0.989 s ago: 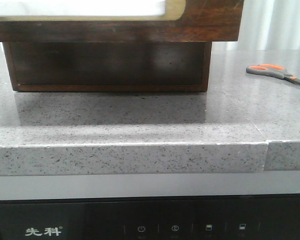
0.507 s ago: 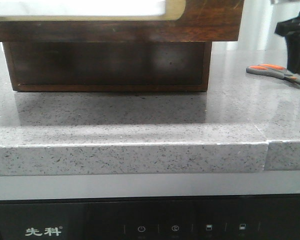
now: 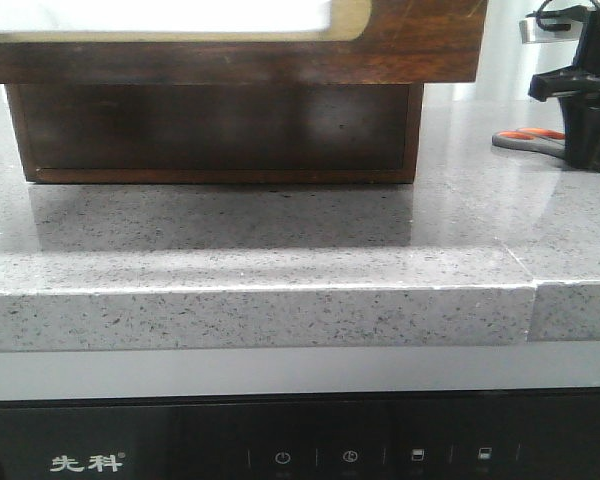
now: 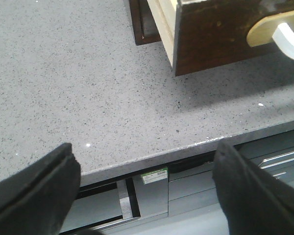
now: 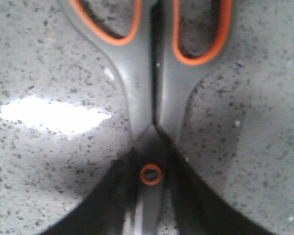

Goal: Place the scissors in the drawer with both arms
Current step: 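Lower the right gripper onto the scissors and grasp them, then carry the scissors with the right gripper into the open drawer and release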

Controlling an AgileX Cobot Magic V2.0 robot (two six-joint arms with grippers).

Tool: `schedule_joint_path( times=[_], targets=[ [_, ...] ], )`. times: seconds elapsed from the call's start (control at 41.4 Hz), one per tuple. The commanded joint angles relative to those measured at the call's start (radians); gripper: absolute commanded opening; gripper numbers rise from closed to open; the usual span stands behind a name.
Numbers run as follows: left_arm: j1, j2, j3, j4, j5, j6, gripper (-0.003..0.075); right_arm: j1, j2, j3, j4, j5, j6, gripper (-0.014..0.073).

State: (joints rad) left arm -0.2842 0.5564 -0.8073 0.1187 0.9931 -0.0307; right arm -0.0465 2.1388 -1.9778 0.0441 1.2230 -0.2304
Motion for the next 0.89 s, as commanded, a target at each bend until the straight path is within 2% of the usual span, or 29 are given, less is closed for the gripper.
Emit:
schedule_joint_path(
  times=[0.0, 0.121, 0.386, 0.869],
  targets=[
    [-0.008, 0.005, -0.030, -0.003, -0.067, -0.009, 0.0547, -0.002, -0.049, -0.027, 0.007, -0.005, -0.011, 0.0090],
    [-0.008, 0.005, -0.030, -0.003, -0.069, -0.009, 0.0547, -0.002, -0.049, -0.027, 0.007, -0.003, -0.011, 0.0036],
    [-0.008, 0.005, -0.030, -0.003, -0.069, -0.009, 0.0547, -0.002, -0.121, -0.027, 0.007, 0.014, -0.010, 0.0037],
    [-0.008, 0.005, -0.030, -0.003, -0.071, -0.009, 0.0547, 0.018, -0.543, -0.027, 0.042, 0.014, -0.016, 0.0037]
  ],
)
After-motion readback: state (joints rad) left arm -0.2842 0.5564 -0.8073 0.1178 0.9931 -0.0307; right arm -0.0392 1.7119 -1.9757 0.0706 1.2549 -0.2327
